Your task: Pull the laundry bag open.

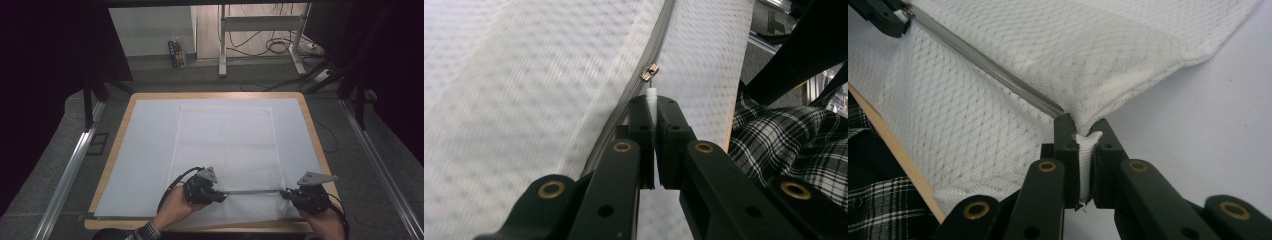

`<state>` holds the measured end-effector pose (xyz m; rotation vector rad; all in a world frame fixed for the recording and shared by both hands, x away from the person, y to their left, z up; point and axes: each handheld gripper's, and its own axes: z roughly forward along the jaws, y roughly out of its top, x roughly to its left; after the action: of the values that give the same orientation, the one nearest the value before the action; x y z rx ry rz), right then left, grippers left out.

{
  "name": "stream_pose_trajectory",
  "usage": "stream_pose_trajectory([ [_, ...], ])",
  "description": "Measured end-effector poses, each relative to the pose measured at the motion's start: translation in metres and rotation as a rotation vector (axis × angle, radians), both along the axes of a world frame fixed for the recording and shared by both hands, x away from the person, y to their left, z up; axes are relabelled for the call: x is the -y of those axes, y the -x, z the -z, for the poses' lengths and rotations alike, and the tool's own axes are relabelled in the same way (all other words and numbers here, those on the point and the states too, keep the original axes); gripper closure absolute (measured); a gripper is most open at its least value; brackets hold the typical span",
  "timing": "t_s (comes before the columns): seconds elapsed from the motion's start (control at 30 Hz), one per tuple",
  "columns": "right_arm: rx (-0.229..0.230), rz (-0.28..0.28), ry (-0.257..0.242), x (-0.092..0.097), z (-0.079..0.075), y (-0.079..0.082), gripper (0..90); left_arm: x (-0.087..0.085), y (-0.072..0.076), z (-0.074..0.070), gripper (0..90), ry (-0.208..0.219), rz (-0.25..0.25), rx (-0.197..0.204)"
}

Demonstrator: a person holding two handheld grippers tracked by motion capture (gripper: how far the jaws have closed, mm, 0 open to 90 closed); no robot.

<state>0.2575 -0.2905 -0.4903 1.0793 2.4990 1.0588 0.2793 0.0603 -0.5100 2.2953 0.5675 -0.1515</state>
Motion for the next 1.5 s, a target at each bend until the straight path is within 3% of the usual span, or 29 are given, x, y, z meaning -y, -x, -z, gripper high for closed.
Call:
stream_pose_trajectory([
  [1.5, 0.004, 0.018, 0.022, 0.002, 0.001, -0.001, 84.0, -0.073, 0.018, 0.004, 87.8, -0.014, -0.133, -0.032],
])
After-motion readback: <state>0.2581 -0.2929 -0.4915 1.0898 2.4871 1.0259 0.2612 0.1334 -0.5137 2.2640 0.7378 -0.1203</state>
